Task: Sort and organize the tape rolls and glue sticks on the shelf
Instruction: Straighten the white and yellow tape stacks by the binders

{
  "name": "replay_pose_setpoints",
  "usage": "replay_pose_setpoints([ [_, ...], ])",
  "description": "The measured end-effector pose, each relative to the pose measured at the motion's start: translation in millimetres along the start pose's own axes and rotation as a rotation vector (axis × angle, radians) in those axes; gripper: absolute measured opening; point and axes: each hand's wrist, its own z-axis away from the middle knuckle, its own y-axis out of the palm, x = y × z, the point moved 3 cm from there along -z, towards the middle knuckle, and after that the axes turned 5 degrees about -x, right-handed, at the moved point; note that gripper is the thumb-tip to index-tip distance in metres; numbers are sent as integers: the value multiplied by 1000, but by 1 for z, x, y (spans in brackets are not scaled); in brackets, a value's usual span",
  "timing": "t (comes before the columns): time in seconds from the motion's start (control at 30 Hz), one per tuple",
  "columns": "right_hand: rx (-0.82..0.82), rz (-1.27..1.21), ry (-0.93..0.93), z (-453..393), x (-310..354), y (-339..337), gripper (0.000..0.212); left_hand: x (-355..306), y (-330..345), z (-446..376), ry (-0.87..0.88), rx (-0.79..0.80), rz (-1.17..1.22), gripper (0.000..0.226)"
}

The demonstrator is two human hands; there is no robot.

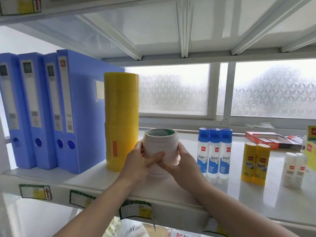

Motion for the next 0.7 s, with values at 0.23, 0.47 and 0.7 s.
replay_pose_setpoints([
  [0.23, -5, -43, 18, -4, -8, -1, 49, 6, 0, -5, -23, -24, -54, 82],
  [0.47, -5, -80, 57, -8, -9, -3, 57, 3, -1, -3, -33, -38, -101, 79],
  [0.7, 1, -70, 112, -10, -5, -6, 62, 1, -3, -4, -41, -50, -151, 79],
])
